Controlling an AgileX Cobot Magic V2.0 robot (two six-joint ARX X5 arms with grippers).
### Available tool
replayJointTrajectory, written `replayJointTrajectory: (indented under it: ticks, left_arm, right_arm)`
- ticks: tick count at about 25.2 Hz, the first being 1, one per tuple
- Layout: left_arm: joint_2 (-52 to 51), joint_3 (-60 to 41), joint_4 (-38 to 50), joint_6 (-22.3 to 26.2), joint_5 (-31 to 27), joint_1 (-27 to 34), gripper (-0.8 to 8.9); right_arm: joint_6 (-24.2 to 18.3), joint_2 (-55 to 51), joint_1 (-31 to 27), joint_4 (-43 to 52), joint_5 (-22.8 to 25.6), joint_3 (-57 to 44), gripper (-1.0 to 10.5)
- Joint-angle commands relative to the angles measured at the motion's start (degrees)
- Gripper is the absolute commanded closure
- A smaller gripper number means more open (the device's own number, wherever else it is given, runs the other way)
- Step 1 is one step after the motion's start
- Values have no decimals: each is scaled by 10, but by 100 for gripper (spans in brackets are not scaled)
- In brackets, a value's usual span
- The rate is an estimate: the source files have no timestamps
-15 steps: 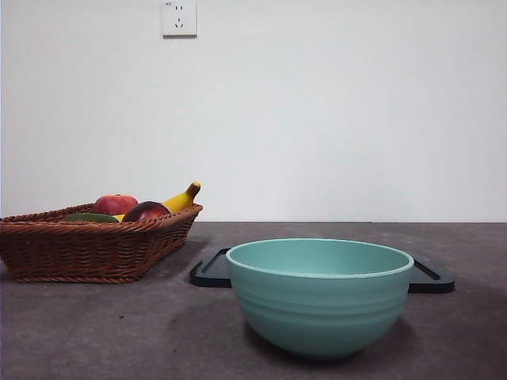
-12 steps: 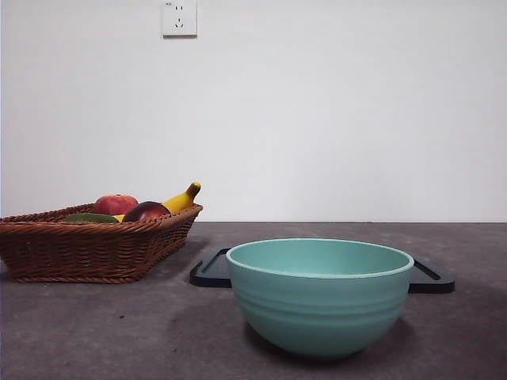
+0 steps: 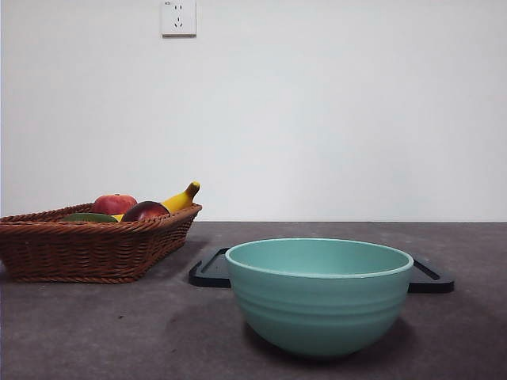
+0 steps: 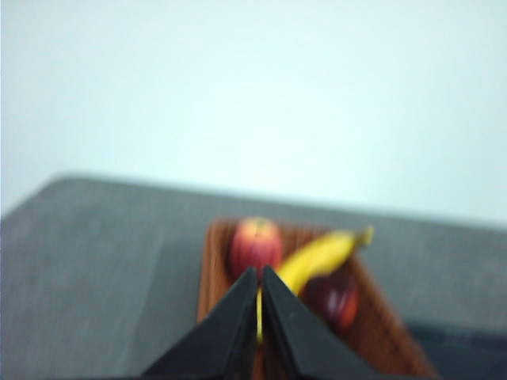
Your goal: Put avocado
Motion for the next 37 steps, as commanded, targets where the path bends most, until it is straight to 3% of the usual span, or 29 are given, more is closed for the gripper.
replayJointTrajectory:
  ticks: [1,4,8,16,22,27,33,37]
  left_arm:
    - [14,45,4,-39,-12,0,805]
    - [40,100,-25,-41,-14,0,805]
    - [93,181,-75,-41,-10,0,805]
    - [200,302,-131,-43,37,-1,805]
    - [235,375,-190,-36,100,-12,805]
    - [235,415,-245,25,128,-39,807]
    - [229,435,-316,94,270,-60,807]
    - [217,435,-358,106,285,-65,806]
  right_arm:
    - [48,8,0,2,2,30,935]
    - [62,33,0,-11,-16,77,935]
    - [113,93,0,-63,-38,159,935]
    - [107,225,0,-200,-150,322,935]
    - [40,285,3,-300,-195,431,935]
    - [-45,288,30,-362,-199,492,935]
    - [-156,286,70,-490,-234,533,935]
    - [-173,275,83,-567,-242,534,935]
